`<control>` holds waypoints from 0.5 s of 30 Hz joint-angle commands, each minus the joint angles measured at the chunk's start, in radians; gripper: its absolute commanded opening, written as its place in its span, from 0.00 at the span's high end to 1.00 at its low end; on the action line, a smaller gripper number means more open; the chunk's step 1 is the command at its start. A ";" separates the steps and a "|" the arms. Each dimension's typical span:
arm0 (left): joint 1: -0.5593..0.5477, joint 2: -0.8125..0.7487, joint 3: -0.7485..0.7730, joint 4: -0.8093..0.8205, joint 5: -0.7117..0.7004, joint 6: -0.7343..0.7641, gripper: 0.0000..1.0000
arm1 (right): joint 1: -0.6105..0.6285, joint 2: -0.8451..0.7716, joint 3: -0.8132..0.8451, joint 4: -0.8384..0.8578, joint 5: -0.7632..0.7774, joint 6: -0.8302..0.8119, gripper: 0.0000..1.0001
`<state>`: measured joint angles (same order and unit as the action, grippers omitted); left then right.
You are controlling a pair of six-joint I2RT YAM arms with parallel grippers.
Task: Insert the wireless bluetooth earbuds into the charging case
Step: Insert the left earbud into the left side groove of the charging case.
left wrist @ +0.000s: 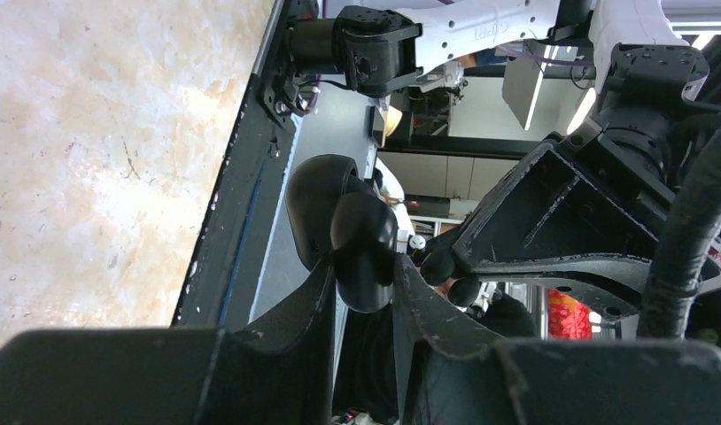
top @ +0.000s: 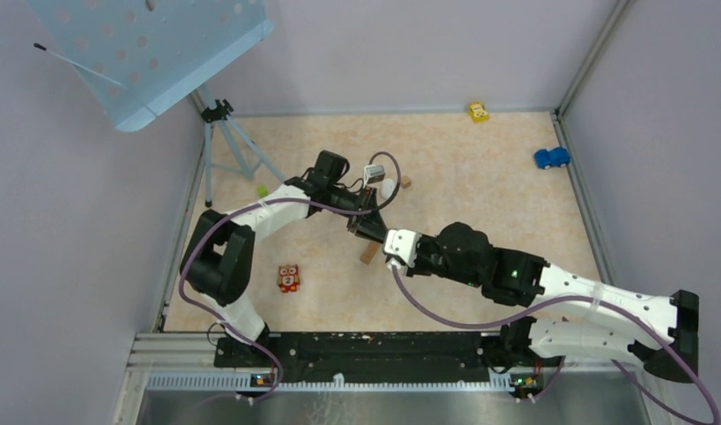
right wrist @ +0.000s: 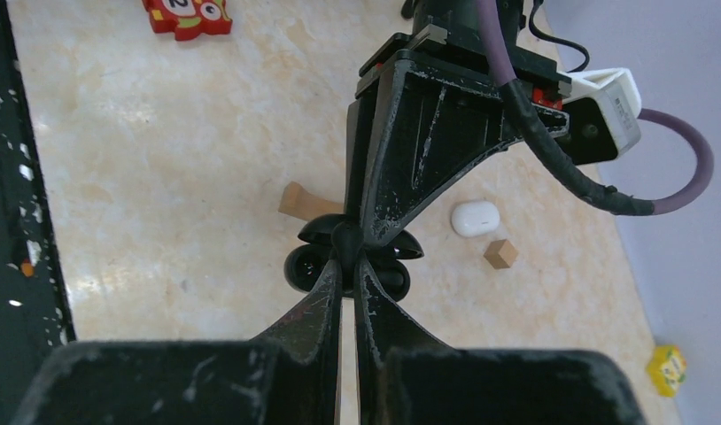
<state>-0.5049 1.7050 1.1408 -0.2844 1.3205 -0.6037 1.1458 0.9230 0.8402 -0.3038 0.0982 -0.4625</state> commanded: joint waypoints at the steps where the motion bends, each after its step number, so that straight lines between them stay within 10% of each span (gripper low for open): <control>1: 0.002 0.013 0.033 -0.023 0.043 0.020 1.00 | 0.041 -0.006 0.023 0.048 0.117 -0.135 1.00; 15: 0.003 0.028 0.056 -0.156 0.000 0.088 1.00 | 0.041 0.054 0.044 -0.080 0.021 -0.177 1.00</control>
<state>-0.5049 1.7504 1.1633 -0.4236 1.3117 -0.5426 1.1759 0.9581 0.8398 -0.3485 0.1505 -0.6125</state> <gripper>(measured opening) 0.298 0.020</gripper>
